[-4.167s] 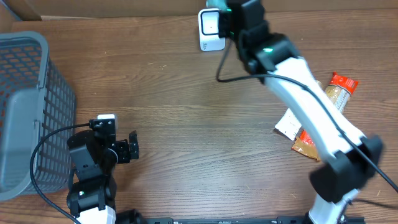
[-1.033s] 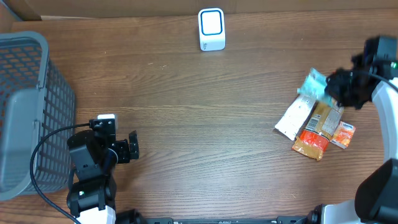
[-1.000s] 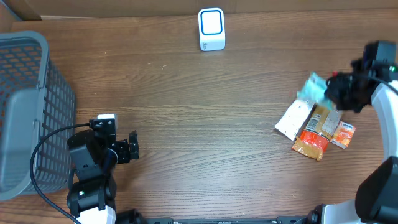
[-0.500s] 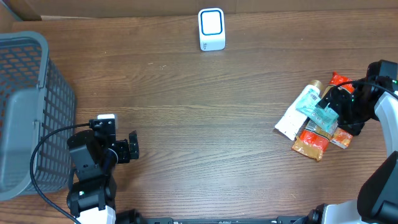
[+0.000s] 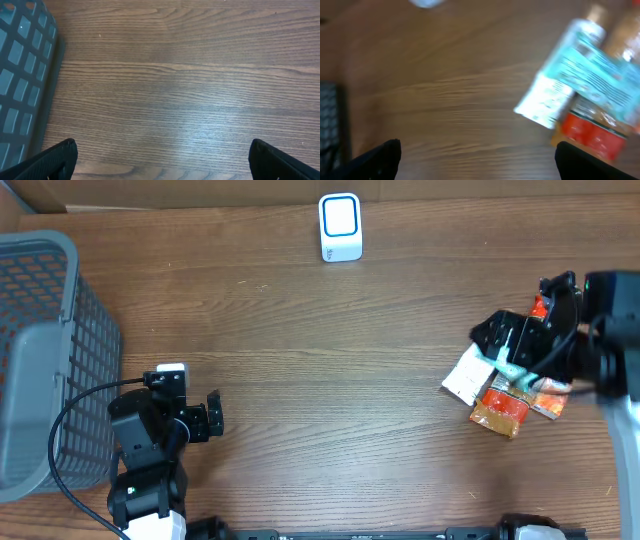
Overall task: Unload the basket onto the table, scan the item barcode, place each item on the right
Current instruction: 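Carry the teal packet right and set it on the grouped items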
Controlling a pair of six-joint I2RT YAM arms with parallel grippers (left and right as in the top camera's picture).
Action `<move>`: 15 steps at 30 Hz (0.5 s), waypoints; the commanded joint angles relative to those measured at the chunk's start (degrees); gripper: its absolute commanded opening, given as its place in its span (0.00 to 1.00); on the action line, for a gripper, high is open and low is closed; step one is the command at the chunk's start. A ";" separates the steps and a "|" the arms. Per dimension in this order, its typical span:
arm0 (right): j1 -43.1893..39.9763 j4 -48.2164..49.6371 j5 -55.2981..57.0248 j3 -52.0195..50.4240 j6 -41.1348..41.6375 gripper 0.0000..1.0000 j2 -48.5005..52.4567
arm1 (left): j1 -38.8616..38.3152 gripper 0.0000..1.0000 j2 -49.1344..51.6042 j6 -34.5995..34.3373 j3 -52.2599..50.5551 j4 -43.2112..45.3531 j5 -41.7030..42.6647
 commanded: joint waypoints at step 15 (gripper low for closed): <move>3.26 0.07 -1.46 1.03 -1.25 1.00 -12.98 | 0.28 1.00 0.02 1.09 -0.09 0.22 0.81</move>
